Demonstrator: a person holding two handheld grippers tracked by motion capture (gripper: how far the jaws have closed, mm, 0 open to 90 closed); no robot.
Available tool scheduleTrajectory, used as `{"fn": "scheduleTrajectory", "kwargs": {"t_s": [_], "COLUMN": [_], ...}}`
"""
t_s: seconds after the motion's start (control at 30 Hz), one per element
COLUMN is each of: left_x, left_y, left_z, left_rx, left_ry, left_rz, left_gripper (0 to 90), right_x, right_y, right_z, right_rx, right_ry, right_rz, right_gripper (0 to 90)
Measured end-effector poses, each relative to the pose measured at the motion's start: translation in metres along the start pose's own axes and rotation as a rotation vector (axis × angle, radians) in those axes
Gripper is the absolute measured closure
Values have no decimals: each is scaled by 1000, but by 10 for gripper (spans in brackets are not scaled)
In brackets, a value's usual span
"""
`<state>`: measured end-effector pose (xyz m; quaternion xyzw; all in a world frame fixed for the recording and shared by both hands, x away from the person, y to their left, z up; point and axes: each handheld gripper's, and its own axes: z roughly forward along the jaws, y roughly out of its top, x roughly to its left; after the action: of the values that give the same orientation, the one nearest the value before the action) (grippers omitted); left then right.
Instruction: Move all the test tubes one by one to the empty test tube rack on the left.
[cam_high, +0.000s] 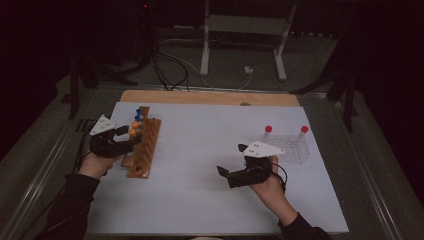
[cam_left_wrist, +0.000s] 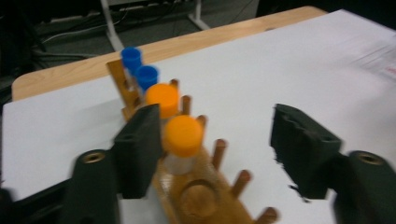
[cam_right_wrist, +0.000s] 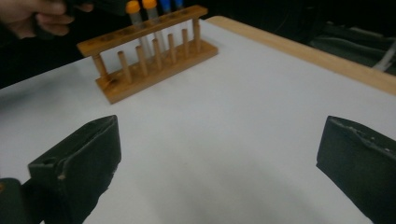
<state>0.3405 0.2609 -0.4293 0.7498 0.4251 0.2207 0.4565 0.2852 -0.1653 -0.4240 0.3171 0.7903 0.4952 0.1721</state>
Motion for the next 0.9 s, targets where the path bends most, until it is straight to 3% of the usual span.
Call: {"fn": "scheduleTrajectory", "kwargs": {"t_s": [0.07,0.3,0.4,0.53,0.7,0.9], "left_x": [-9,-47,-59,-70,-72,-75], "left_y": [3,14,15,12,9,6], "left_z": [-4,-11,-10,-6,-2,1], "left_rx": [-16,-56,-77,-80,-75,-68], "left_ry": [-19,-162,-210,-243,-265,-279], "left_rz": [-5,57,78,107,109,114], "left_gripper": [206,38,18,16,16,17], "right_x": [-4,-25,-37,-54,-74,-94], "right_y": [2,7,6,2,-7,-18], "right_z": [-4,-19,-23,-27,-29,-26], "right_rx": [-15,-46,-39,-25,0,40], "right_ry": [-15,-122,-170,-248,-337,-413], "right_rz": [5,-1,15,46,87,127], "right_gripper": [0,0,0,9,60,207]}}
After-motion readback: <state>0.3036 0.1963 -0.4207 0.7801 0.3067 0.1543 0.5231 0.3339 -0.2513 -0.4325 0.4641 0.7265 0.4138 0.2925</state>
